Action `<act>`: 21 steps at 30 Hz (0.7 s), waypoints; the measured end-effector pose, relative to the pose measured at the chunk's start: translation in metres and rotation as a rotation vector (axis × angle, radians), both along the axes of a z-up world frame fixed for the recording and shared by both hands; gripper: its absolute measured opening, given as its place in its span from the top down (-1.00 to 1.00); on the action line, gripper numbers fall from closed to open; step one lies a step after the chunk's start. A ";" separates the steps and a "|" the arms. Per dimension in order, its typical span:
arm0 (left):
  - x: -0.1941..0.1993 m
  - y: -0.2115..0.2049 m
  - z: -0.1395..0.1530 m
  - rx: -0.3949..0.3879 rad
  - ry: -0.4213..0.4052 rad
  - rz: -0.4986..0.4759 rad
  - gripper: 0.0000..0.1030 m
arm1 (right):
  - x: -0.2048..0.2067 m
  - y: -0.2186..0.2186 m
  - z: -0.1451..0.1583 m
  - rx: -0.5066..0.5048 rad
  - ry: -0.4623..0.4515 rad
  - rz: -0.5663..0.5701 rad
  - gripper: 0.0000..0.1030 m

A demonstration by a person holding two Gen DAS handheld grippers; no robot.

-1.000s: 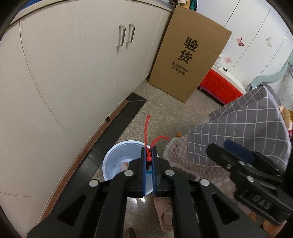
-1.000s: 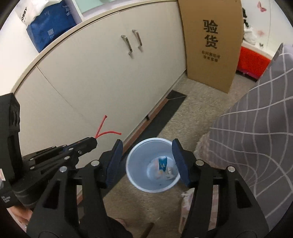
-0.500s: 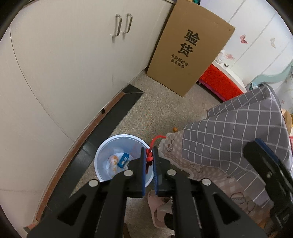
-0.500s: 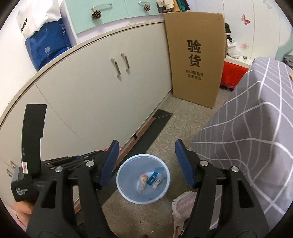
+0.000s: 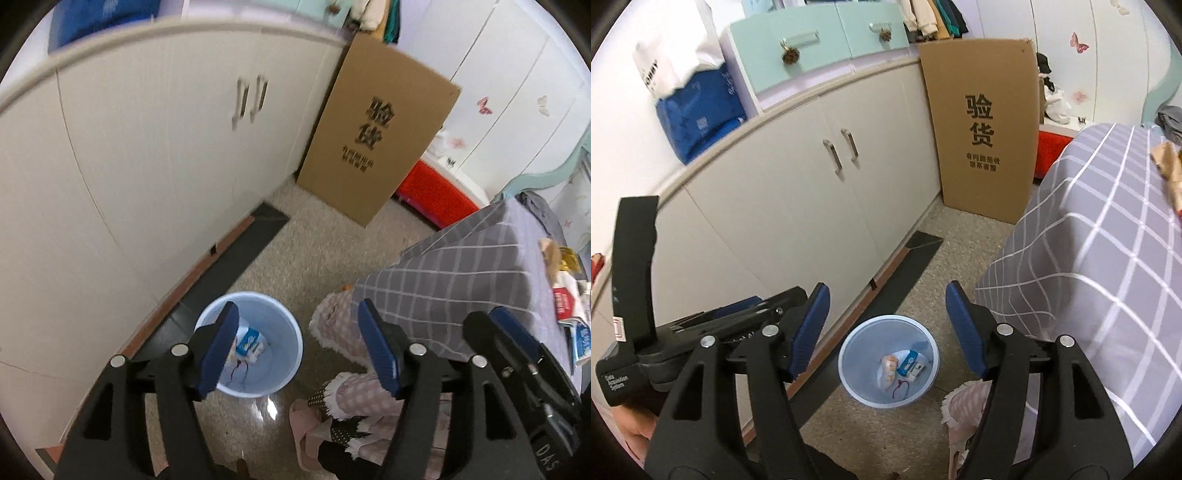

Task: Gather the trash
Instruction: 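Move both open tools back up to the remaining trash on the table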

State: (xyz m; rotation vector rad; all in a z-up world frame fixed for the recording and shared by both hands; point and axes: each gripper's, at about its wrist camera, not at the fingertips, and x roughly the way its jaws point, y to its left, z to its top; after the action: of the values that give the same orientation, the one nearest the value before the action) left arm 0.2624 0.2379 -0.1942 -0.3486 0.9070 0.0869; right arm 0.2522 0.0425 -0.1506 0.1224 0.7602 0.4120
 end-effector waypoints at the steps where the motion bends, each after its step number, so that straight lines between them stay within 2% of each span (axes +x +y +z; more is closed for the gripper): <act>1: -0.006 -0.004 0.008 0.013 -0.019 -0.001 -0.31 | -0.004 -0.004 0.006 0.009 -0.009 -0.003 -0.26; 9: -0.050 -0.061 0.081 0.109 -0.184 -0.041 -0.44 | -0.049 -0.065 0.055 0.067 -0.098 -0.087 -0.32; 13: -0.060 -0.103 0.101 0.144 -0.226 -0.114 -0.50 | -0.069 -0.109 0.070 0.060 -0.135 -0.166 -0.35; 21: -0.069 -0.203 0.120 0.185 -0.264 -0.282 -0.55 | -0.104 -0.203 0.079 0.064 -0.128 -0.288 -0.39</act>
State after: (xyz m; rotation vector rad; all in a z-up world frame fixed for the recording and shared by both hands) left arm 0.1931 0.0345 -0.0742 -0.0551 0.6725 -0.1315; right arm 0.1486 -0.1605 -0.0721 0.2598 0.5923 0.1680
